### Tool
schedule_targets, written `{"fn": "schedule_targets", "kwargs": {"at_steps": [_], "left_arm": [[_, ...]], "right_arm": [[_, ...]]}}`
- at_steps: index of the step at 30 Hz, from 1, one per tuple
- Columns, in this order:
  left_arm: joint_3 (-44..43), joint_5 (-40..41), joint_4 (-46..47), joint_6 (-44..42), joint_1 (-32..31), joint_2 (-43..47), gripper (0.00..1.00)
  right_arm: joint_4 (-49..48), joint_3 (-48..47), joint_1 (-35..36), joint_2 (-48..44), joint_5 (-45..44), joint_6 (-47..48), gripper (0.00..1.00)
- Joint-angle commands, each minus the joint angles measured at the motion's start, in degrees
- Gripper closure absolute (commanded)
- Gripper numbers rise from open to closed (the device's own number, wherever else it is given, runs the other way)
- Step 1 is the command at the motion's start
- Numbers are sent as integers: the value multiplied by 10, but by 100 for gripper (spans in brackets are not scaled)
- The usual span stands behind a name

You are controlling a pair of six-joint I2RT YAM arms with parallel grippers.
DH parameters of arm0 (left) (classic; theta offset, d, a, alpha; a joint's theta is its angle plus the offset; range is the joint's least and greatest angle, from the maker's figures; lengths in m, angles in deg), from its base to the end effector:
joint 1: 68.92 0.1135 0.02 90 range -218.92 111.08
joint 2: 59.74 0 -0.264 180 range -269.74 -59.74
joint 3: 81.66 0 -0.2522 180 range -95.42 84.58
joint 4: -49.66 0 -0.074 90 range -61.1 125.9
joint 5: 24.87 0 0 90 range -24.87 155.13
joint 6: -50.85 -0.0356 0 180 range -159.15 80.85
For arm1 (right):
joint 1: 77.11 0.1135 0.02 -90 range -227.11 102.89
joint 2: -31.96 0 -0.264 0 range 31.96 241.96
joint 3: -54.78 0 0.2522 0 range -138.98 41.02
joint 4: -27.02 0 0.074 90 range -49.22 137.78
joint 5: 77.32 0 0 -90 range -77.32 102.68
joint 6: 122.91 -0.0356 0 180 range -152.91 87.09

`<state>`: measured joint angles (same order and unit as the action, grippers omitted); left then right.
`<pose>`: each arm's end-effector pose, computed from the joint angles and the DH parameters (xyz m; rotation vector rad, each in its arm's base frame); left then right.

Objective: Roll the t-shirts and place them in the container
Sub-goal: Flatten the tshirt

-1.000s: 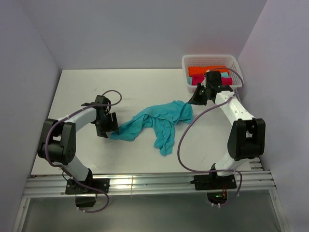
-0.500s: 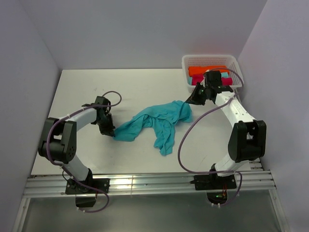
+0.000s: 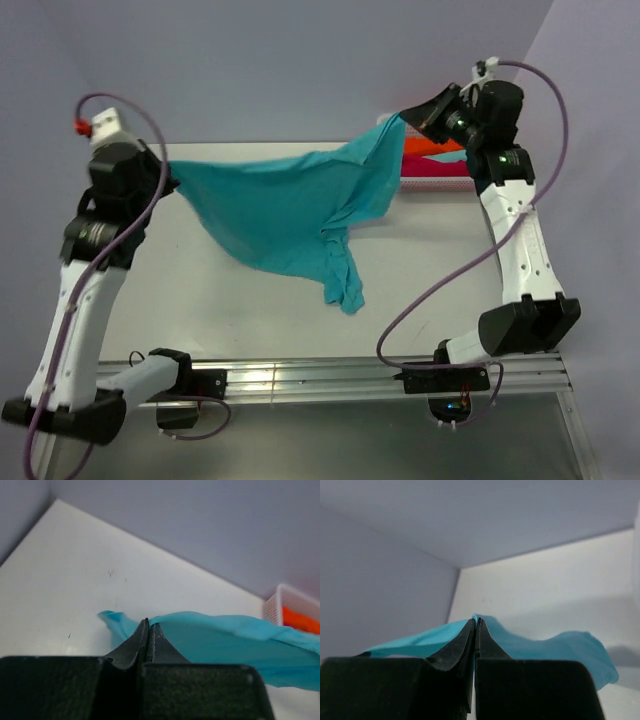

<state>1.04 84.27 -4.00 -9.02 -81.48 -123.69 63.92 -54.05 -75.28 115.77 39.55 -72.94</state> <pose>0.2131 -0.0355 0.4520 -0.5095 1.8398 -0.1827 0.3229 0.0264 0.4609 0.2622 1.8354 0.9337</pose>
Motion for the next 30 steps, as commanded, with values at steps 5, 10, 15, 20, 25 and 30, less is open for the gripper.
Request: {"fn": "schedule_targets", "kwargs": {"at_steps": [5,10,15,20,25,30], "left_arm": [[-64,19,27,-32,1,80,100],[-116,22,12,-38,1,130,100],[-189,54,-23,-39,1,194,100],[-245,79,-64,-35,1,218,100],[-226,109,-60,-39,-3,203,100],[-117,95,26,0,-14,158,100]], "right_arm": [[-114,-21,-12,-68,84,-117,100],[-149,-12,-13,-164,102,-131,100],[-165,8,-13,-314,86,-139,100],[-66,-54,-12,-381,64,-114,100],[43,-185,-12,-314,45,-83,100],[-31,-148,-13,-219,50,-133,100]]}}
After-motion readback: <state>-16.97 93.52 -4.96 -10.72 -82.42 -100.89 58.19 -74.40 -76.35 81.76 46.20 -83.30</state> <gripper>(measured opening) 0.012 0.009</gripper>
